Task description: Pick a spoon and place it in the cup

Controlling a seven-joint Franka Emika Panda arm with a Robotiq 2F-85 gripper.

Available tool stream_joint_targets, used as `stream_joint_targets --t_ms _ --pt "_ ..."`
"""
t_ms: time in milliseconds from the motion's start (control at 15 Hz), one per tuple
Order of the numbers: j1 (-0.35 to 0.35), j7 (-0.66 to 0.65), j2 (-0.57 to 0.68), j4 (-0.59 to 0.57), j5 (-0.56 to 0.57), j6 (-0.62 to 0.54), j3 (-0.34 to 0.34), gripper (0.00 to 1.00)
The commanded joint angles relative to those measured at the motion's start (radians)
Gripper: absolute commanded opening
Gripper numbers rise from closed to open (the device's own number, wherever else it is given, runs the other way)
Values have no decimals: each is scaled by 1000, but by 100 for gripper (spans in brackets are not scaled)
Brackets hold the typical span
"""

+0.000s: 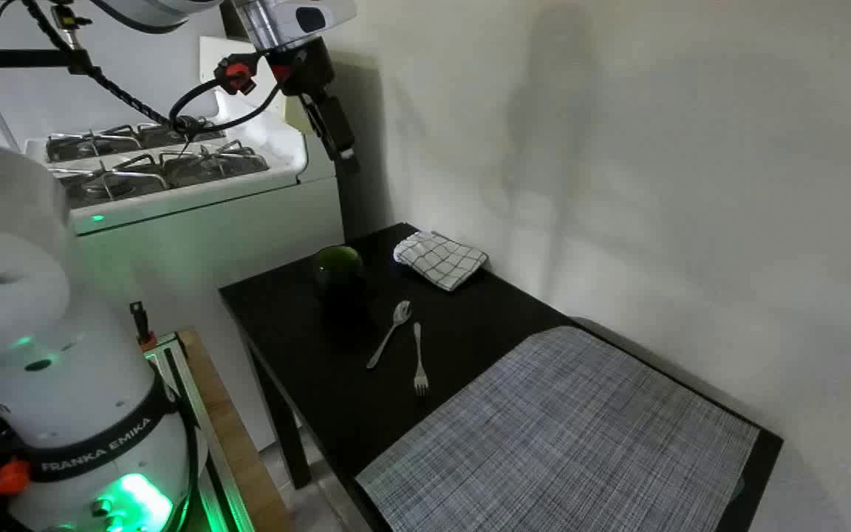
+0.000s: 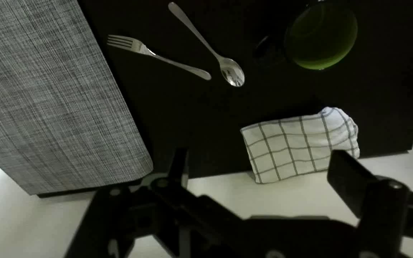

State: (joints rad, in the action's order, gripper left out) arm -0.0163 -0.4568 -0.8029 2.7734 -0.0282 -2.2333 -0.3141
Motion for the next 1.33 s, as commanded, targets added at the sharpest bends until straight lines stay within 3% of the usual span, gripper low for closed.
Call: stream_joint_targets --t_ms 0,267,600,867,1067,1267 --pt "-7 -5 4 15 8 6 8 100" --pt "-6 -6 18 40 9 6 10 100" --pt "106 -192 253 -82 79 -13 -97 100" --pt "151 -368 453 -154 218 -57 -156 100" --pt "145 -483 598 -205 347 -103 -146 100" --pt "115 -574 728 -261 468 -128 -94 100"
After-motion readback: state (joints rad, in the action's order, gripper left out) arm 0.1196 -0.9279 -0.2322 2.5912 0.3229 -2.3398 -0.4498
